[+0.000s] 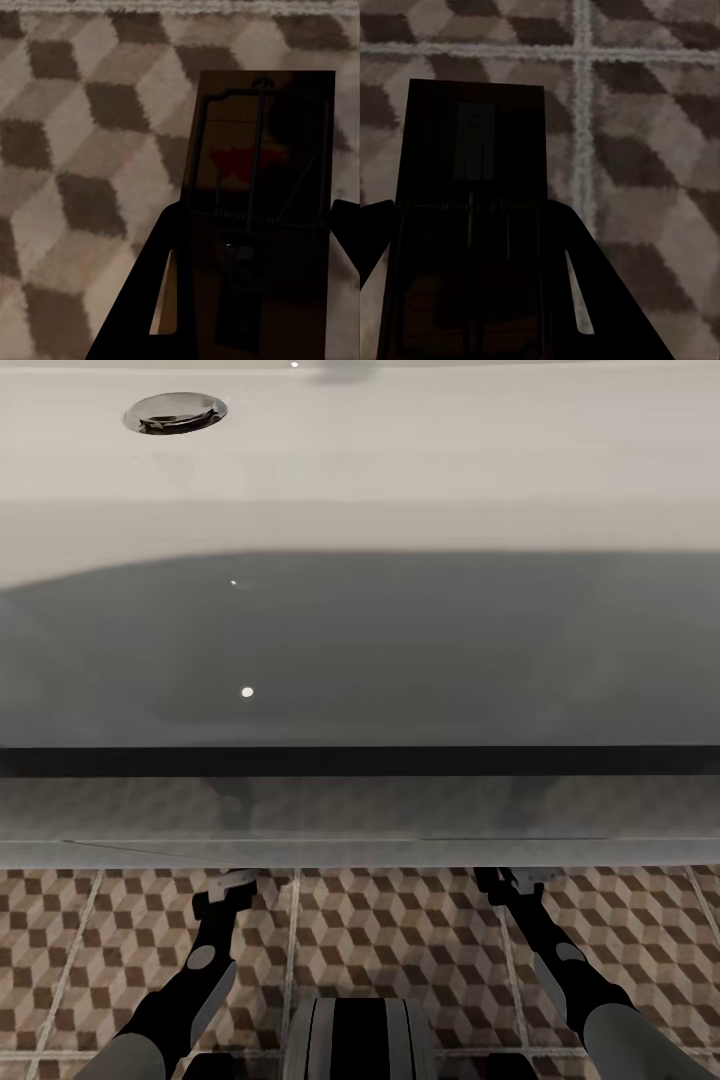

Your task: Take the four mousetraps from the cabinet in the bathroom and place them on the bathroom floor. Make sure all four end up on the same floor surface, and ensure that at least two of them are either under or directly next to the same bathroom sink.

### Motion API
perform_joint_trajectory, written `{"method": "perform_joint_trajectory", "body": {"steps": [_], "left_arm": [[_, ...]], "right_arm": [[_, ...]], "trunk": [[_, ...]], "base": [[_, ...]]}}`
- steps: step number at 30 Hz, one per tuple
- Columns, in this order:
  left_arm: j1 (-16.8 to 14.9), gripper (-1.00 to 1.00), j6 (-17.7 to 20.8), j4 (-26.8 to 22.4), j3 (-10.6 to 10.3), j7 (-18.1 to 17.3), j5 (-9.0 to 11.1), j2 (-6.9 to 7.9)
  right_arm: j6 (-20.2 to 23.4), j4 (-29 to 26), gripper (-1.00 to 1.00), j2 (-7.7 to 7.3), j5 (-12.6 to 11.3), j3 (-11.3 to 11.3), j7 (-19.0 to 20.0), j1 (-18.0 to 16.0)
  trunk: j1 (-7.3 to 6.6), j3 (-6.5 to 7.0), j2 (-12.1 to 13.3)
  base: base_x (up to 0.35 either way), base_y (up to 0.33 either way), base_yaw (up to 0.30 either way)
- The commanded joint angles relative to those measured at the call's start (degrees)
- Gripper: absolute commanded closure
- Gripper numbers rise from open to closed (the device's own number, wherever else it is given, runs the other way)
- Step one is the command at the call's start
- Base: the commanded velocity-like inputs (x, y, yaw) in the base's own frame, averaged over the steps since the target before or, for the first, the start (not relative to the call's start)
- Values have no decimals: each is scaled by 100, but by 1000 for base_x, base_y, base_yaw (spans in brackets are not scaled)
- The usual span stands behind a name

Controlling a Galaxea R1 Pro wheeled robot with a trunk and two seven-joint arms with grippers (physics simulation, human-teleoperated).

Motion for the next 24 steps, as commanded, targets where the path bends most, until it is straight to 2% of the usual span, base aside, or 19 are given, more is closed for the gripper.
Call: {"method": "perform_joint_trajectory", "body": {"steps": [1,10,24], "left_arm": [[-4,100,-27,-13,-45,42,54,6],[-4,100,-36,-51,-44,316,62,0],[-4,100,-34,-44,-46,313,54,11]], "right_arm": [[-21,4,100,4,55,-49,30,-4],[-21,4,100,4,55,-49,29,-7],[-21,4,100,4,62,-49,29,-5]], "trunk": [[-1,-3,-1],[-1,-3,-1],[-1,-3,-1]], "base": [[0,0,0],[0,0,0],[0,0,0]]}}
